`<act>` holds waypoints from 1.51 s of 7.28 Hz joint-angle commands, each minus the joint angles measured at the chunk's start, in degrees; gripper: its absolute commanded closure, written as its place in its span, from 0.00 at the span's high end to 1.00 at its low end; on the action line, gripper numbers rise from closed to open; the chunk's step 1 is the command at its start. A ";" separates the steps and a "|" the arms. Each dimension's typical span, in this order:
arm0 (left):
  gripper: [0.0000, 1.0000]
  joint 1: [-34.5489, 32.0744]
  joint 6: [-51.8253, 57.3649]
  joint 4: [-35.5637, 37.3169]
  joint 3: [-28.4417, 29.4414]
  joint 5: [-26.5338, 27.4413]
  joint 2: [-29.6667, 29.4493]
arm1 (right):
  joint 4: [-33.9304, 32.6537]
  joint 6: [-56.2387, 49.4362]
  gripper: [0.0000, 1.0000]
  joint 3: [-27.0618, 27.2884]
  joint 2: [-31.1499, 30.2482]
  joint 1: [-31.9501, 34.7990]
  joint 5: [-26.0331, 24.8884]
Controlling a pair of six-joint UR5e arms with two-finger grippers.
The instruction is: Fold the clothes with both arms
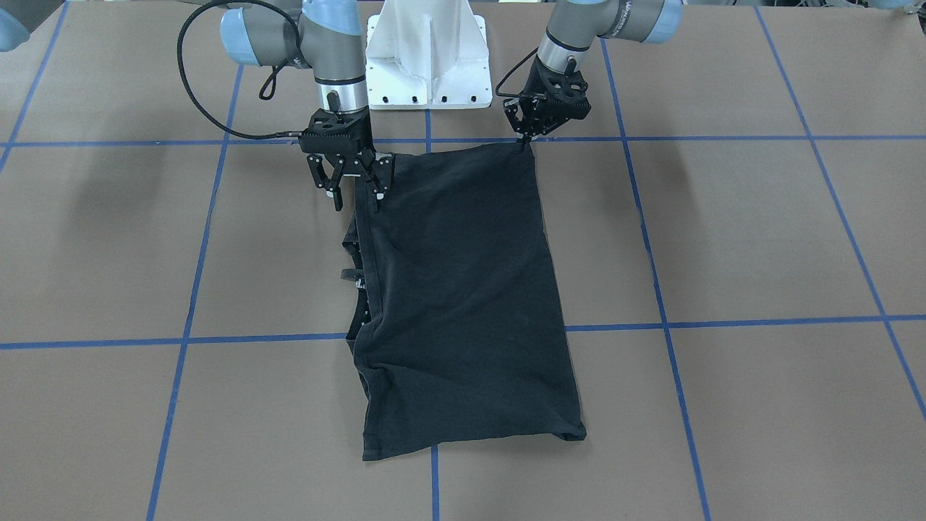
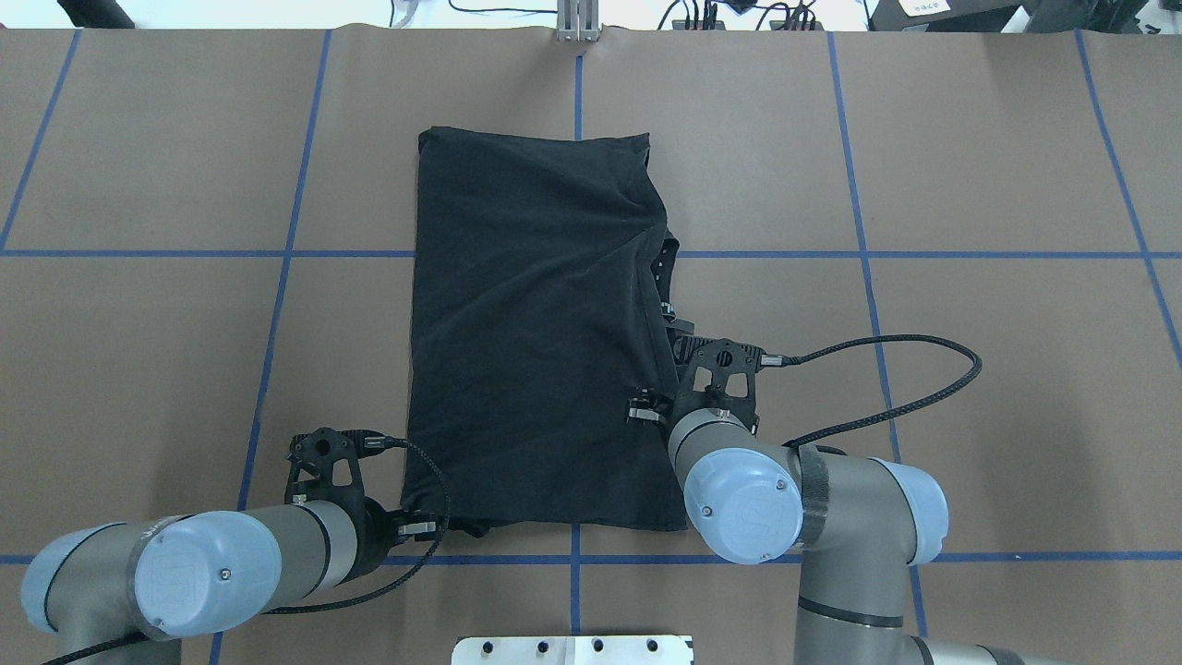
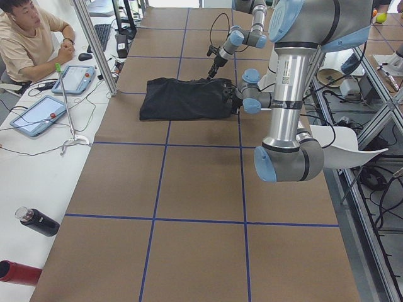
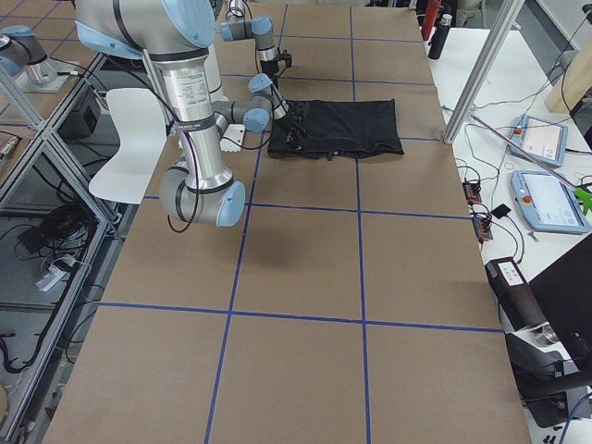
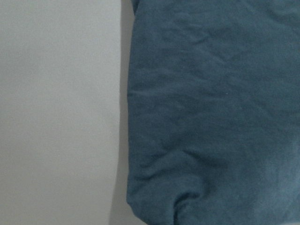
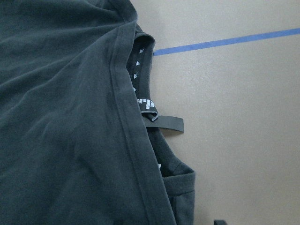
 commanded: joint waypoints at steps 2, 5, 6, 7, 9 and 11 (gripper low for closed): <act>0.00 0.08 0.00 0.00 0.08 0.00 -0.09 | 1.36 -0.43 0.62 -2.53 0.81 0.48 -0.29; 0.00 0.17 0.00 0.00 0.08 -0.09 -0.26 | 1.36 -0.60 0.61 -5.77 1.87 0.48 -0.90; 0.00 0.17 0.00 0.00 0.08 -0.09 -0.26 | 1.45 -0.60 0.59 -6.22 2.22 0.48 -1.16; 0.00 0.17 0.00 0.00 0.08 -0.09 -0.35 | 1.36 -0.69 0.58 -6.23 2.22 0.40 -1.16; 0.00 0.17 0.00 0.00 0.17 -0.17 -0.44 | 1.36 -0.60 0.43 -6.23 3.01 0.40 -1.16; 0.00 0.17 0.00 0.00 0.17 -0.17 -0.53 | 1.36 -0.69 0.34 -6.23 2.93 0.40 -1.08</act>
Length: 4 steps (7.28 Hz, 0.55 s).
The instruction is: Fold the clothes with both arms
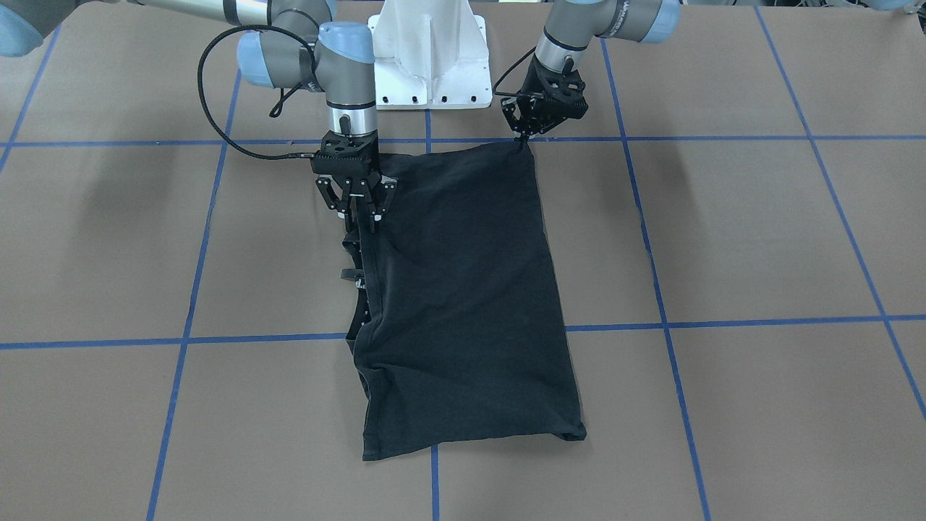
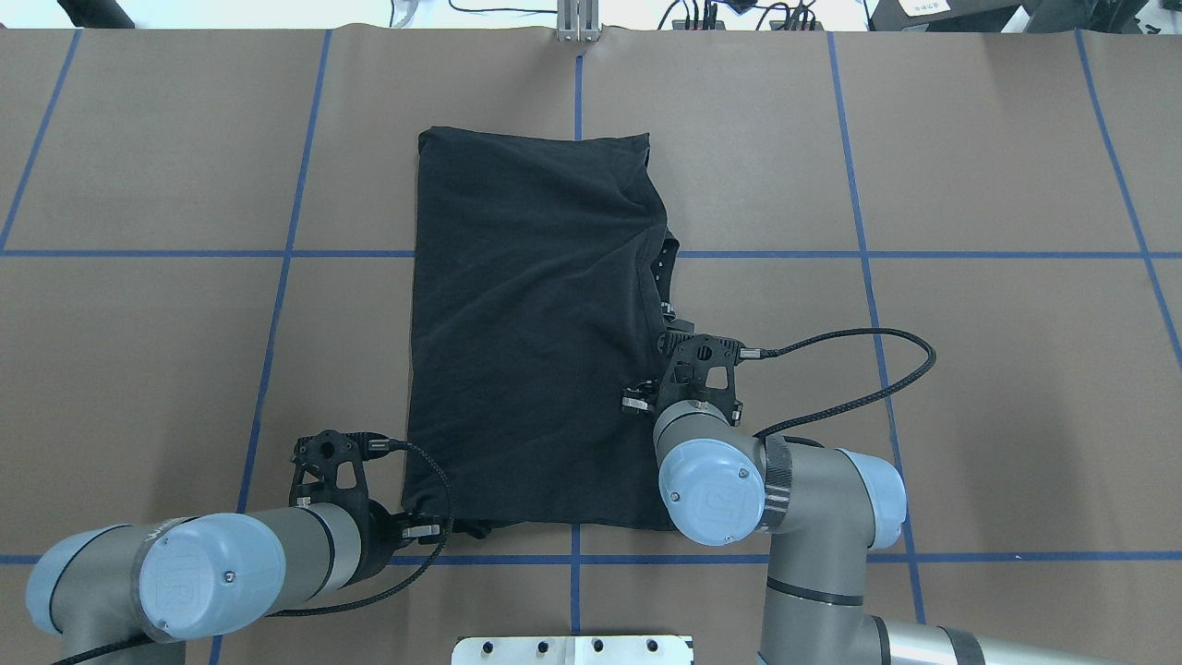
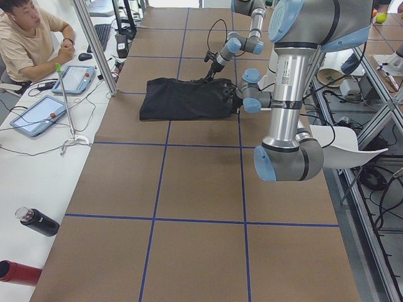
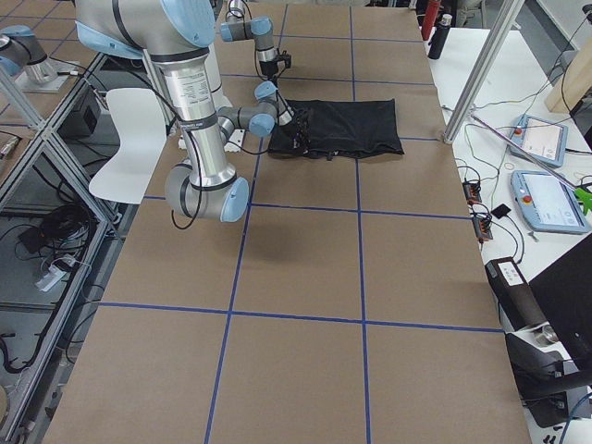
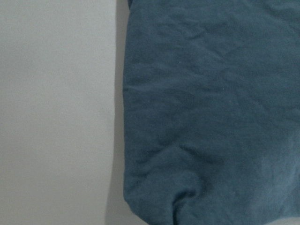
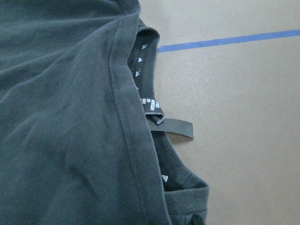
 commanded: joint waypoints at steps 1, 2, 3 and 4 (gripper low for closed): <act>0.00 0.00 0.00 0.00 -0.08 -0.10 -0.08 | -0.01 -0.07 0.35 0.12 -0.15 0.00 0.12; 0.00 0.00 0.00 0.00 0.01 -0.10 -0.16 | -0.01 -0.07 0.35 0.47 -0.24 0.00 0.21; 0.00 0.00 0.00 0.00 0.01 -0.10 -0.16 | -0.01 -0.07 0.36 0.65 -0.42 -0.09 0.12; 0.00 0.00 0.00 0.00 0.01 -0.10 -0.16 | 0.08 0.02 0.37 0.83 -0.42 -0.18 0.12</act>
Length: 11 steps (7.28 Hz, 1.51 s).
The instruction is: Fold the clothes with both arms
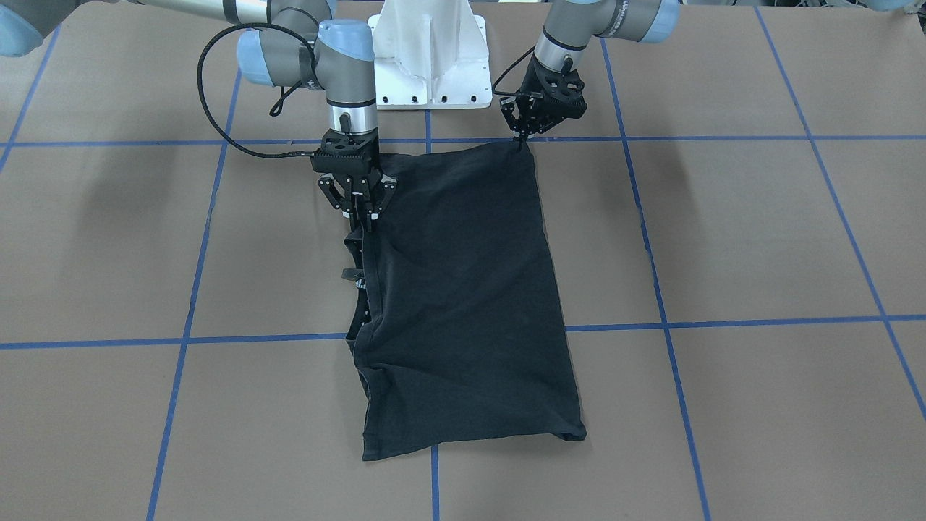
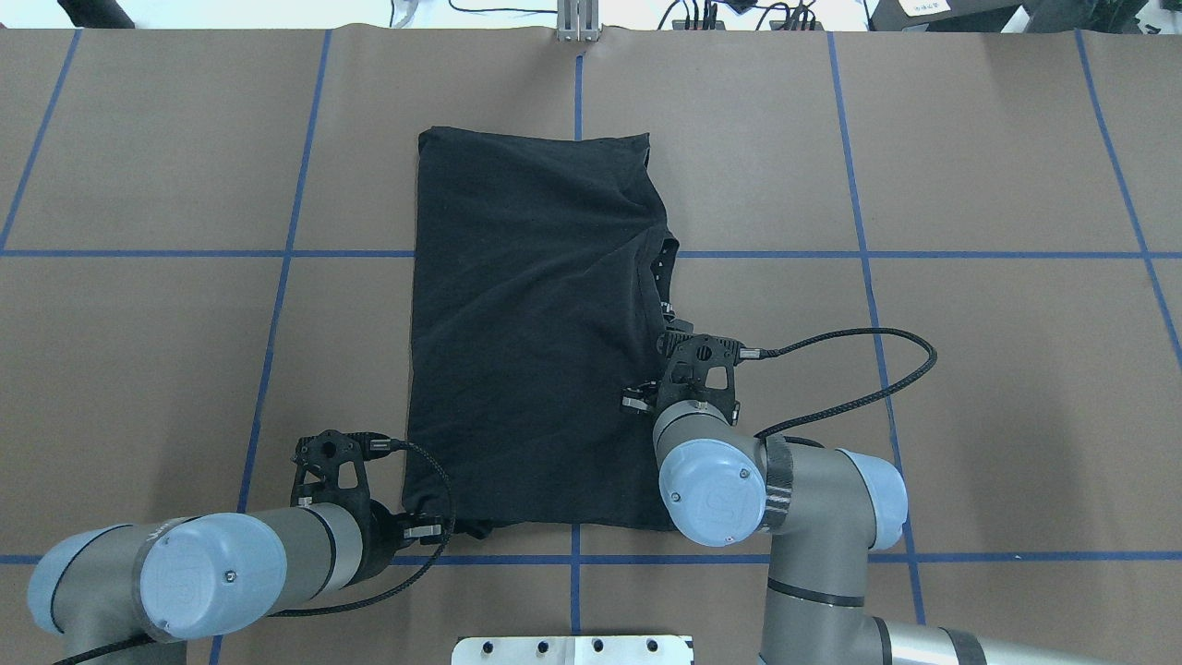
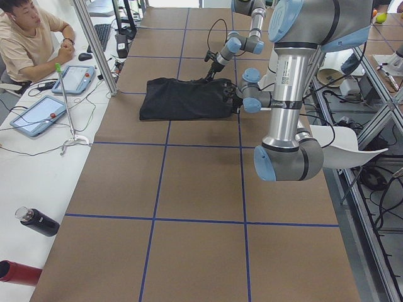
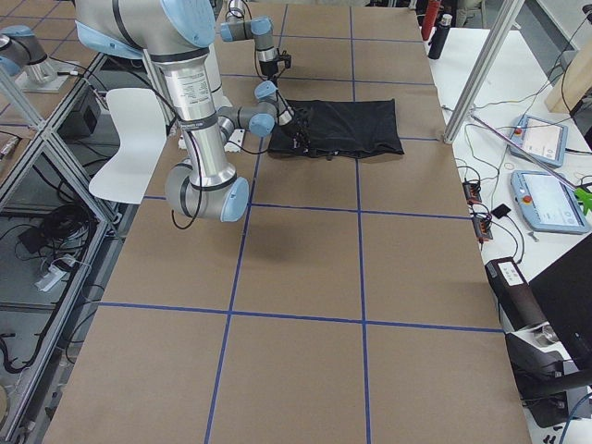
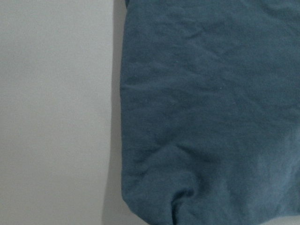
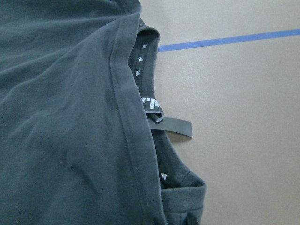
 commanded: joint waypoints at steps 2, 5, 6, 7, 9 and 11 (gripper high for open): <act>0.00 0.00 0.00 0.00 0.02 0.00 -0.02 | 0.07 0.16 0.36 0.43 0.01 -0.26 -0.11; 0.00 0.00 0.00 0.00 0.02 0.08 -0.02 | 0.07 0.25 0.35 0.87 -0.17 -0.61 -0.28; 0.00 0.09 0.00 0.00 0.02 0.08 -0.02 | 0.07 0.25 0.36 1.57 -0.52 -0.79 -0.28; 0.00 0.09 0.00 0.00 0.02 0.08 -0.02 | 0.07 0.34 0.36 2.27 -0.87 -1.14 -0.37; 0.00 0.09 0.00 0.00 -0.07 0.08 -0.02 | 0.07 0.60 0.36 2.45 -1.05 -1.75 -0.46; 0.00 0.09 0.00 0.00 0.02 0.08 -0.11 | 0.07 0.51 0.36 2.45 -1.13 -1.84 -0.46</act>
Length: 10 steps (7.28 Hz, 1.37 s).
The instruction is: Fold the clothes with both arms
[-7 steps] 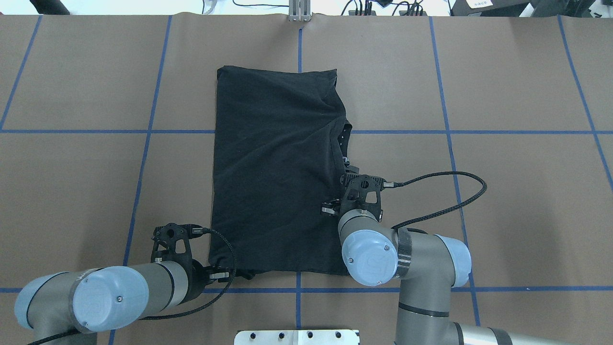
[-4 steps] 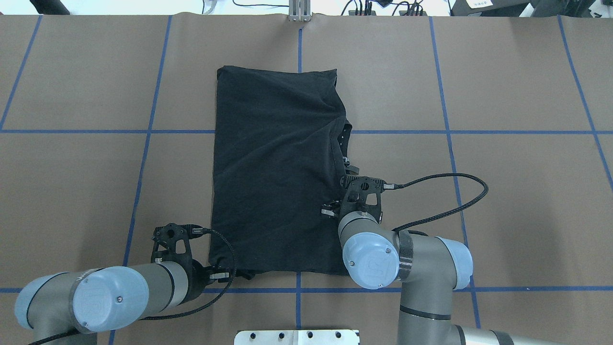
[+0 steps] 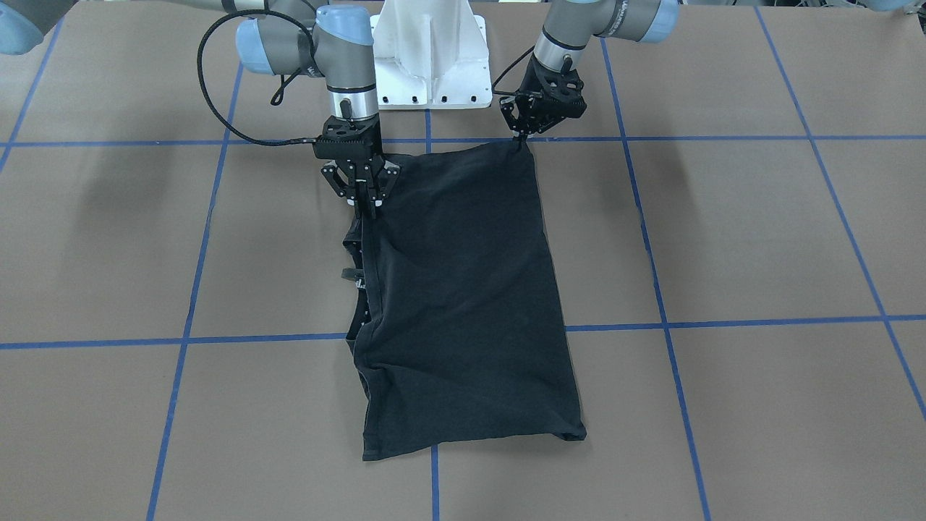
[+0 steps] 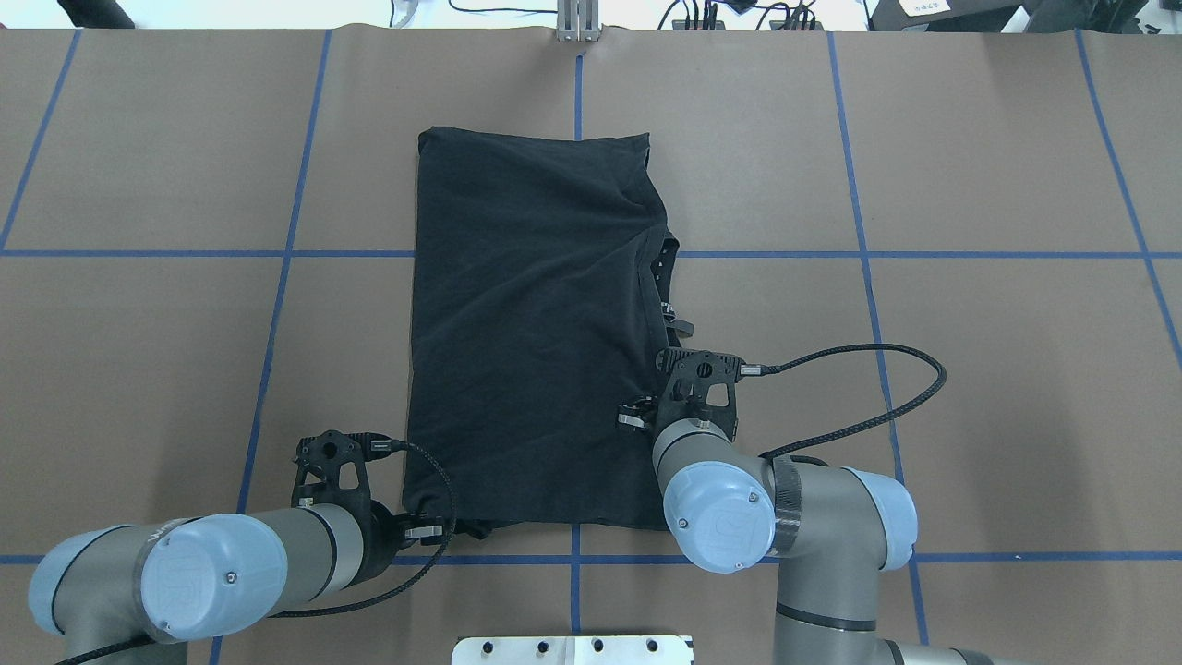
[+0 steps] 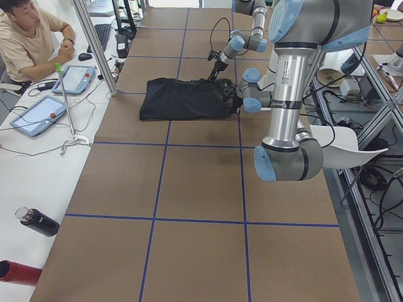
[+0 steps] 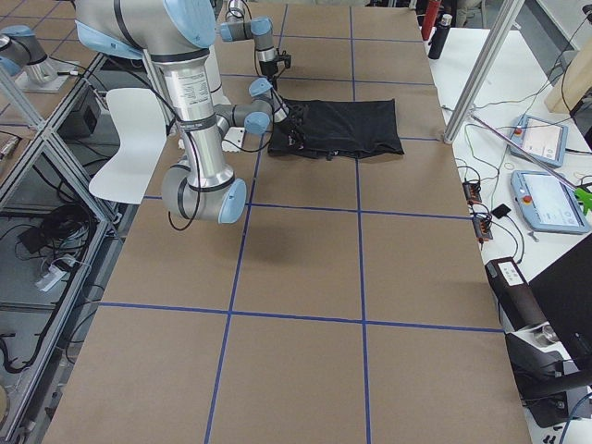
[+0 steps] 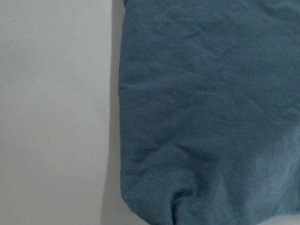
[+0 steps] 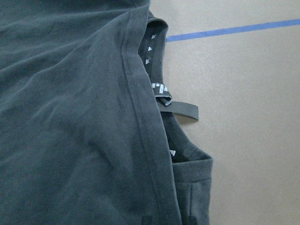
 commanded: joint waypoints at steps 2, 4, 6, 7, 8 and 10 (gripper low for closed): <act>0.00 0.00 0.00 0.00 0.02 0.00 -0.03 | -0.09 -0.57 0.37 -0.14 -0.70 -0.10 -0.01; 0.00 0.09 0.00 0.00 0.02 -0.09 -0.03 | -0.09 -1.27 0.39 -0.23 -1.06 0.17 0.17; 0.00 0.09 0.00 0.00 0.02 -0.09 -0.12 | -0.61 -1.45 0.40 -0.49 -1.32 -0.09 -0.09; 0.00 0.09 0.09 0.00 0.02 -0.09 -0.12 | -0.70 -1.54 0.40 -0.67 -1.41 -0.53 -1.05; 0.00 0.00 0.09 0.00 0.02 -0.09 -0.12 | -0.70 -1.54 0.35 -0.76 -1.32 -0.62 -1.15; 0.00 0.00 0.09 0.00 0.02 -0.09 -0.12 | -0.70 -1.45 0.00 -0.67 -0.97 -0.80 -1.15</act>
